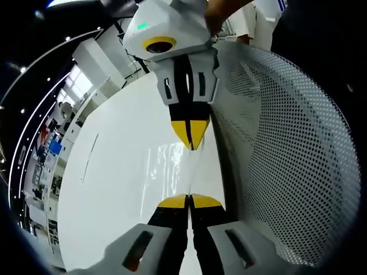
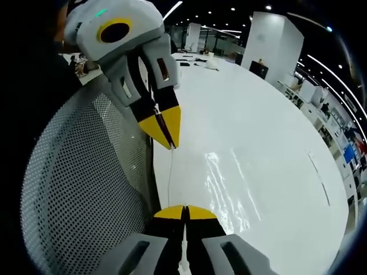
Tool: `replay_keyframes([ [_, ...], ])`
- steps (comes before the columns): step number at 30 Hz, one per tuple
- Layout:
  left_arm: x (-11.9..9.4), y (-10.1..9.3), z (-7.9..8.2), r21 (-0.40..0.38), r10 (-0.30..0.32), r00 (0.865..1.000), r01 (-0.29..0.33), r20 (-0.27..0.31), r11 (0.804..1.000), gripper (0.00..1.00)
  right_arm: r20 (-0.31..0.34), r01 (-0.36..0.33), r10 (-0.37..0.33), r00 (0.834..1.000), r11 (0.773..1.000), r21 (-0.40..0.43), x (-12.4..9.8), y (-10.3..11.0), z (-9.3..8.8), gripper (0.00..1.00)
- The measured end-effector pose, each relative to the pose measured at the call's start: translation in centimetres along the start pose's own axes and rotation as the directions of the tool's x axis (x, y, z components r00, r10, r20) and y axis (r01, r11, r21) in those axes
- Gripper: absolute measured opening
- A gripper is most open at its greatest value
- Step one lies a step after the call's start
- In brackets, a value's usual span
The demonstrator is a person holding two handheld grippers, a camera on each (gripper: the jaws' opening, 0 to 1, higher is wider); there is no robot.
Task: Open the resealable bag by pulling the two sides of the seal apart until the entire bag opening is separated and visibly accessible.
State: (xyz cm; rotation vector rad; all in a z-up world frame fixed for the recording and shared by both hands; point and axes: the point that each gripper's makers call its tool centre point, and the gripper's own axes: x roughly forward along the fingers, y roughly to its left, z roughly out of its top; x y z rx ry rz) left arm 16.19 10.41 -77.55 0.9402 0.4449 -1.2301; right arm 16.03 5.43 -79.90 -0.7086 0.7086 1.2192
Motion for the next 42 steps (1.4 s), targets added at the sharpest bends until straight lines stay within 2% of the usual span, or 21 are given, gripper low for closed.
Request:
replay_keyframes([
  [3,-0.1,0.2,0.2,0.01,0.017,1.0,-0.017,0.006,1.0,0.01,-0.002,0.001,-0.001,1.0,1.0,-0.009,-0.1,-0.1,0.1,0.0],
  [8,-0.1,0.0,2.0,0.046,0.022,0.998,-0.025,0.058,0.999,0.21,-0.004,-0.002,0.001,1.0,1.0,-0.025,0.1,-0.2,0.5,0.0],
  [13,0.1,-0.8,3.7,0.071,-0.01,0.995,0.003,0.102,0.997,0.15,-0.005,-0.008,0.007,1.0,0.999,-0.045,0.1,-0.1,0.9,0.0],
  [15,0.5,-1.2,3.9,0.082,-0.024,0.994,0.016,0.106,0.997,0.13,-0.002,-0.008,0.008,1.0,0.999,-0.047,0.0,-0.2,1.1,0.0],
  [18,1.1,-1.5,3.7,0.088,-0.034,0.995,0.026,0.092,0.996,0.09,0.002,-0.01,0.011,1.0,0.999,-0.049,0.0,-0.2,1.4,0.0],
  [22,1.1,-1.2,3.4,0.098,-0.011,0.997,0.004,0.07,0.995,0.08,0.017,-0.013,0.014,1.0,0.999,-0.047,-0.1,0.0,2.0,0.0],
  [28,1.3,-0.6,1.9,0.155,0.023,1.0,-0.021,-0.013,0.988,0.02,0.033,-0.01,0.012,0.999,0.998,-0.055,-0.1,-0.1,2.8,0.0],
  [32,1.2,-0.5,2.0,0.142,0.028,1.0,-0.026,-0.01,0.99,0.0,0.04,0.006,-0.004,0.999,0.999,-0.049,-0.3,-0.6,3.0,0.0],
  [42,1.1,-0.8,2.3,0.139,0.028,1.0,-0.026,-0.011,0.99,0.0,0.076,0.047,-0.049,0.996,0.998,0.031,-0.8,-1.7,3.2,0.0],
])
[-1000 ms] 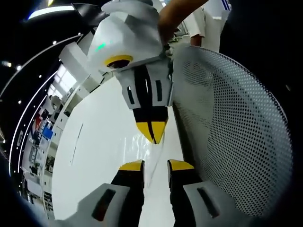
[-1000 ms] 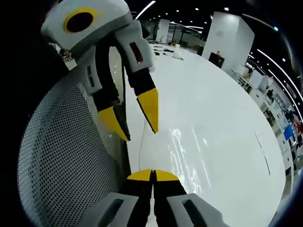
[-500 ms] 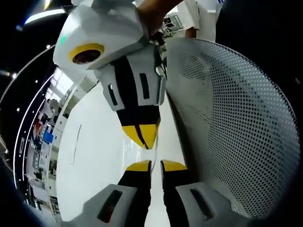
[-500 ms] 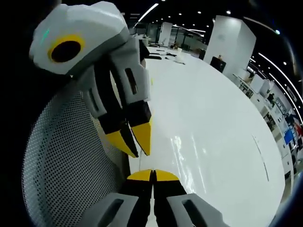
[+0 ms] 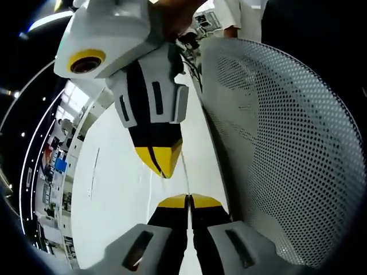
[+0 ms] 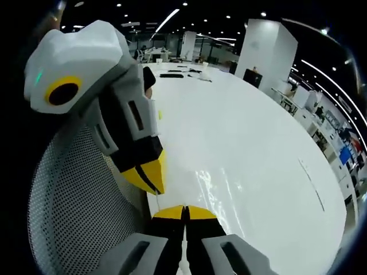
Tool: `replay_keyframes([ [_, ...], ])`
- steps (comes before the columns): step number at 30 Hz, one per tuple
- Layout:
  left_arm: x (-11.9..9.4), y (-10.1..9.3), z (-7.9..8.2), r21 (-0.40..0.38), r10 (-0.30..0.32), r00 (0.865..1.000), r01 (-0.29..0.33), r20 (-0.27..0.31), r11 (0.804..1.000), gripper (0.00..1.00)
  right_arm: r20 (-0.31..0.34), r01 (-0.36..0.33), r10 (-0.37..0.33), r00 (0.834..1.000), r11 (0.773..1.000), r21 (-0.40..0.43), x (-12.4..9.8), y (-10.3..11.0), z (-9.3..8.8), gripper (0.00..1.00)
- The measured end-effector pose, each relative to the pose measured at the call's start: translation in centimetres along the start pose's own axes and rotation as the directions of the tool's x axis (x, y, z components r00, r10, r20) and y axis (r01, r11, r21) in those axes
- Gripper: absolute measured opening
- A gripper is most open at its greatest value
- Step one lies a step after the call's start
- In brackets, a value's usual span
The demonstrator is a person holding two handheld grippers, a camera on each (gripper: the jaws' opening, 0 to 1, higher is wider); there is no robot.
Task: Open the resealable bag by pulling the two sides of the seal apart until the entire bag opening is separated and visibly accessible.
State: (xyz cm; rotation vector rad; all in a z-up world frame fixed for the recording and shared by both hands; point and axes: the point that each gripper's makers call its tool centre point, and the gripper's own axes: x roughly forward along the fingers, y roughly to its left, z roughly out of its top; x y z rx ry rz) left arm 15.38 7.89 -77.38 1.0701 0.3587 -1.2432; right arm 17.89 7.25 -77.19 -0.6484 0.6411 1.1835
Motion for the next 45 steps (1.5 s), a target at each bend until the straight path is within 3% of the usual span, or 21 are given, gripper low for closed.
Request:
replay_keyframes([
  [22,-0.1,-1.6,0.2,-0.041,-0.052,0.998,0.053,0.03,0.998,0.0,0.048,0.065,-0.072,0.996,0.988,0.14,-0.9,-2.7,0.1,0.0],
  [36,-0.1,-1.9,0.3,-0.058,-0.06,0.997,0.062,0.037,0.996,0.0,0.05,0.11,-0.119,0.992,0.981,0.16,-1.7,-4.3,0.0,0.0],
  [45,0.1,-1.6,0.9,-0.057,-0.061,0.997,0.063,0.047,0.996,0.0,0.087,0.148,-0.163,0.983,0.976,0.158,-2.5,-5.6,1.4,0.0],
])
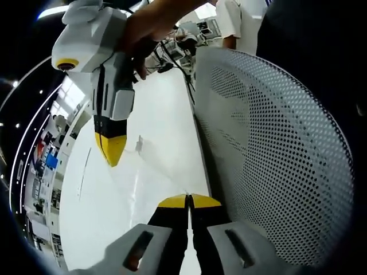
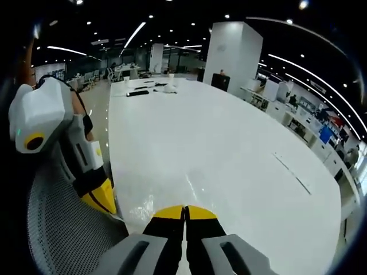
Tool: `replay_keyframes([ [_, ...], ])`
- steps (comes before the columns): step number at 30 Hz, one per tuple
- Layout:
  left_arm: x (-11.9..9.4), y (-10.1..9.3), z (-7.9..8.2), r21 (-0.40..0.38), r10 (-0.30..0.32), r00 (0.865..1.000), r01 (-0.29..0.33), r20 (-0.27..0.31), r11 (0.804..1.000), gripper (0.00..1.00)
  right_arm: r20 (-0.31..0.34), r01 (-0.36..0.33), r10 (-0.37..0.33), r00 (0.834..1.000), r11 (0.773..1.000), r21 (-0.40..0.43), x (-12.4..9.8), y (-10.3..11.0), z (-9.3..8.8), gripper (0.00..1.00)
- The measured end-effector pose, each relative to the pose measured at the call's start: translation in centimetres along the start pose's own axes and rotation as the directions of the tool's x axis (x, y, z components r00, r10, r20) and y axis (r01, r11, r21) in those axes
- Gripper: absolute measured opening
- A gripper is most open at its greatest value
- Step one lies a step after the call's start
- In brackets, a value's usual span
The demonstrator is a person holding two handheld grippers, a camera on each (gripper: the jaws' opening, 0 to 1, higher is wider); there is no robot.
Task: Open the resealable bag by pulling the two sides of the seal apart until the entire bag opening is separated and visibly accessible.
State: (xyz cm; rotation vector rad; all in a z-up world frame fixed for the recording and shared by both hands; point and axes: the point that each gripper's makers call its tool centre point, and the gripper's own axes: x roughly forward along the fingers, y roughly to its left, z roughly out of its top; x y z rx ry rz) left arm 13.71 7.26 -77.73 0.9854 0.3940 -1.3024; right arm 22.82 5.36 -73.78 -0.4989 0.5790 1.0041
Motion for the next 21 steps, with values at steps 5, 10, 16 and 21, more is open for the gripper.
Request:
replay_keyframes([
  [5,0.0,0.5,-0.1,-0.002,0.01,1.0,-0.01,-0.004,1.0,0.0,0.012,0.014,-0.013,1.0,1.0,-0.01,-0.2,-0.4,0.6,0.0],
  [10,-0.1,1.0,-0.3,0.017,0.024,1.0,-0.024,-0.013,1.0,0.0,0.013,0.016,-0.015,1.0,1.0,-0.018,-0.2,-0.6,0.8,0.0],
  [16,-0.2,1.9,-0.3,-0.046,0.066,0.998,-0.066,-0.004,0.997,0.0,0.008,0.005,-0.005,1.0,1.0,-0.027,0.1,-0.2,0.5,0.0],
  [21,-0.4,2.8,-0.4,-0.099,0.099,0.995,-0.097,0.008,0.99,0.0,-0.008,-0.02,0.02,1.0,1.0,-0.018,0.6,0.6,-0.4,0.0],
])
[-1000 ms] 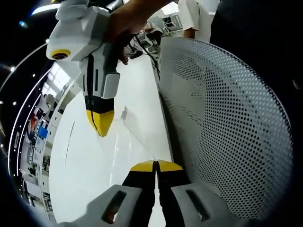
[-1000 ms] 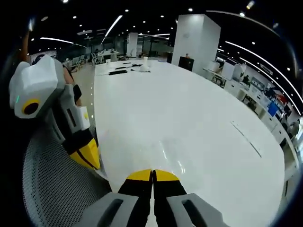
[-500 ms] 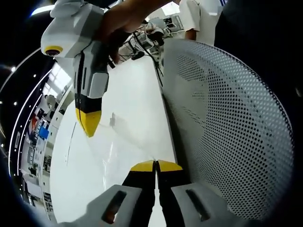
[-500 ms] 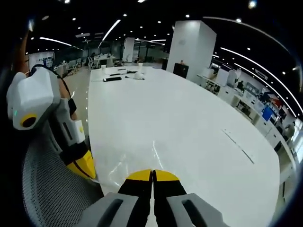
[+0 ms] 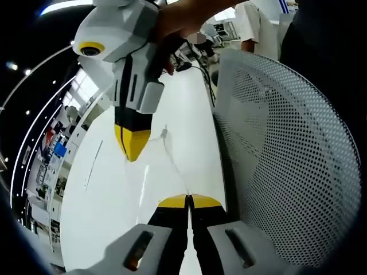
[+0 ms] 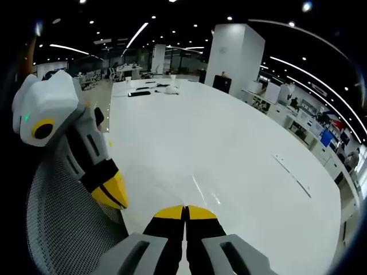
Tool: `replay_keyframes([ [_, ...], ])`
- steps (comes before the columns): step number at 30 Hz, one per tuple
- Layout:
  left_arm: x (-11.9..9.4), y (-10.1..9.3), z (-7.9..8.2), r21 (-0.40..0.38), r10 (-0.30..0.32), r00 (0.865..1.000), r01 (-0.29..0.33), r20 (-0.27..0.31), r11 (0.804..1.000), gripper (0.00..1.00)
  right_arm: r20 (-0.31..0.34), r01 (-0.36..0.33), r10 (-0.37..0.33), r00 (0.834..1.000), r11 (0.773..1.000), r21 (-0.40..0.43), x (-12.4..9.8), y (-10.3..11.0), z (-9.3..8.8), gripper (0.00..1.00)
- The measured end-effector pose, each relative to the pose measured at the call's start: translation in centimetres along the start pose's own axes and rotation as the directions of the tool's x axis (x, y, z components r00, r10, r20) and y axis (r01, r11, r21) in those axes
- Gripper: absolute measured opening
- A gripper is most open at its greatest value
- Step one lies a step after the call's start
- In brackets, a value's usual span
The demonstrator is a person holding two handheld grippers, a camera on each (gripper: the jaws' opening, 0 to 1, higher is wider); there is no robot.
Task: Open the resealable bag by pulling the two sides of the seal apart until the entire bag opening is separated and visibly accessible.
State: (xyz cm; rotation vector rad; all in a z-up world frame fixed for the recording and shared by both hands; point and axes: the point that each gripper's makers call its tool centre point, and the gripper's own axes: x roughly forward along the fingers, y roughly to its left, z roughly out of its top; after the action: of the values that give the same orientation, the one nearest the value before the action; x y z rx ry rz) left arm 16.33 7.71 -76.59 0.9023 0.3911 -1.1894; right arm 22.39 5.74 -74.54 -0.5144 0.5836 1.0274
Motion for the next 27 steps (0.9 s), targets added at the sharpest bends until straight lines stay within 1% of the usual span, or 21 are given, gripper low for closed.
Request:
replay_keyframes([
  [3,0.0,0.3,-0.1,-0.009,0.006,1.0,-0.006,0.004,1.0,0.0,-0.007,-0.021,0.02,1.0,1.0,-0.022,0.3,0.7,-0.3,0.0],
  [9,0.1,0.7,0.0,-0.034,0.019,1.0,-0.018,0.013,0.999,0.01,-0.029,-0.041,0.04,0.999,0.997,-0.059,0.8,1.4,-0.8,0.0],
  [10,0.1,0.8,0.1,-0.047,0.025,1.0,-0.024,0.018,0.999,0.03,-0.032,-0.051,0.049,0.998,0.996,-0.069,0.9,1.6,-0.9,0.0],
  [12,-0.1,0.9,0.4,-0.115,0.029,0.999,-0.024,0.046,0.993,0.05,-0.041,-0.061,0.058,0.997,0.995,-0.081,1.1,2.0,-1.2,0.0],
  [13,-0.3,1.2,0.4,-0.137,0.039,0.998,-0.031,0.054,0.99,0.07,-0.044,-0.065,0.061,0.997,0.994,-0.084,1.2,2.1,-1.3,0.0],
  [16,-0.6,1.5,0.1,-0.139,0.051,0.997,-0.044,0.05,0.989,0.12,-0.049,-0.072,0.068,0.997,0.993,-0.09,1.4,2.4,-1.5,0.0],
  [18,-0.7,1.7,-0.1,-0.181,0.068,0.995,-0.054,0.07,0.982,0.14,-0.052,-0.077,0.072,0.996,0.991,-0.105,1.5,2.6,-1.6,0.0],
  [19,-0.8,1.7,-0.1,-0.234,0.073,0.994,-0.051,0.083,0.971,0.16,-0.055,-0.076,0.07,0.996,0.99,-0.116,1.6,2.6,-1.7,0.0],
  [21,-1.2,2.1,-0.3,-0.267,0.098,0.991,-0.071,0.09,0.961,0.2,-0.058,-0.078,0.071,0.996,0.989,-0.128,1.7,2.6,-1.8,0.0],
  [22,-1.3,2.2,-0.3,-0.27,0.105,0.99,-0.077,0.091,0.96,0.22,-0.059,-0.077,0.069,0.996,0.988,-0.133,1.7,2.6,-1.8,0.0],
  [24,-1.7,2.6,-0.3,-0.295,0.131,0.986,-0.095,0.104,0.951,0.24,-0.063,-0.078,0.07,0.996,0.987,-0.14,1.9,2.7,-1.8,0.0],
  [25,-2.0,2.8,0.2,-0.339,0.145,0.981,-0.093,0.131,0.936,0.26,-0.068,-0.078,0.068,0.995,0.986,-0.148,2.0,2.7,-1.8,0.0],
  [27,-2.2,3.1,0.3,-0.373,0.155,0.977,-0.09,0.147,0.923,0.29,-0.071,-0.079,0.068,0.995,0.984,-0.159,2.1,2.8,-1.8,0.0],
])
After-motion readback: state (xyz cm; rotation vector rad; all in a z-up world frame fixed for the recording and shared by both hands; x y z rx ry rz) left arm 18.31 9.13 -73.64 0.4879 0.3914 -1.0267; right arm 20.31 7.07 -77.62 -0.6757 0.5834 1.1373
